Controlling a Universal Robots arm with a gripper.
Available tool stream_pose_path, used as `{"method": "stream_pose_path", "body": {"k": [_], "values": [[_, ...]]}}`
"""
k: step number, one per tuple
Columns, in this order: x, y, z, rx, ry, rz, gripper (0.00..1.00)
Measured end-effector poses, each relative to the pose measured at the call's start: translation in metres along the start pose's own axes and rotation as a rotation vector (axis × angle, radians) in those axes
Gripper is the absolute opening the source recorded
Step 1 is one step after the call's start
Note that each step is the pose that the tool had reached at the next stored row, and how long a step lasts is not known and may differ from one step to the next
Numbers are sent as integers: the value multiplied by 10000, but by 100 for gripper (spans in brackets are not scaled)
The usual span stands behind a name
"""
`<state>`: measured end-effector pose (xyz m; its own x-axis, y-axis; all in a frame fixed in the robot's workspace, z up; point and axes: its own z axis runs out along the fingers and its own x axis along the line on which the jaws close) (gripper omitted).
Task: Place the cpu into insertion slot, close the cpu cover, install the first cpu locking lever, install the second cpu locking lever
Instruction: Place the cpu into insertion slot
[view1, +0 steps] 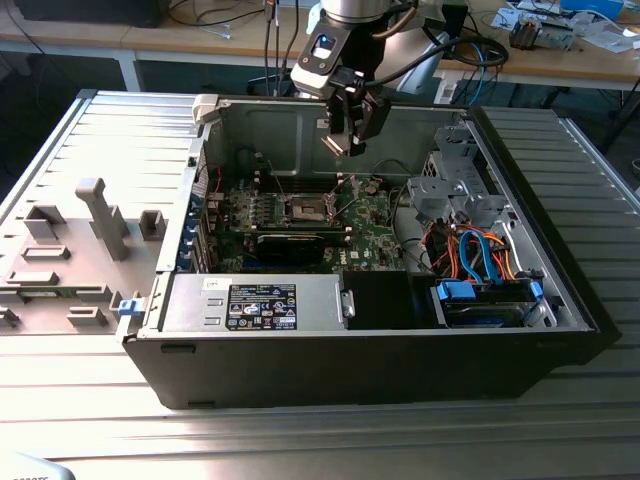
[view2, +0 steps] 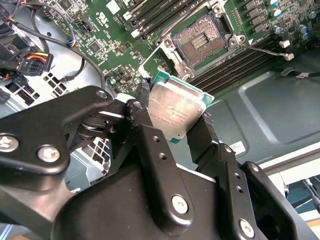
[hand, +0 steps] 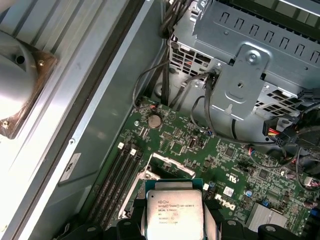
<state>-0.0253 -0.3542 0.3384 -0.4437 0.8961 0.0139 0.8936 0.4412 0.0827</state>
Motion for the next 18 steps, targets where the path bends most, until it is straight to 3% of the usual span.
{"method": "stream_pose_path", "body": {"k": [18], "values": [[0, 0, 3, -2, -11, 132, 55]]}}
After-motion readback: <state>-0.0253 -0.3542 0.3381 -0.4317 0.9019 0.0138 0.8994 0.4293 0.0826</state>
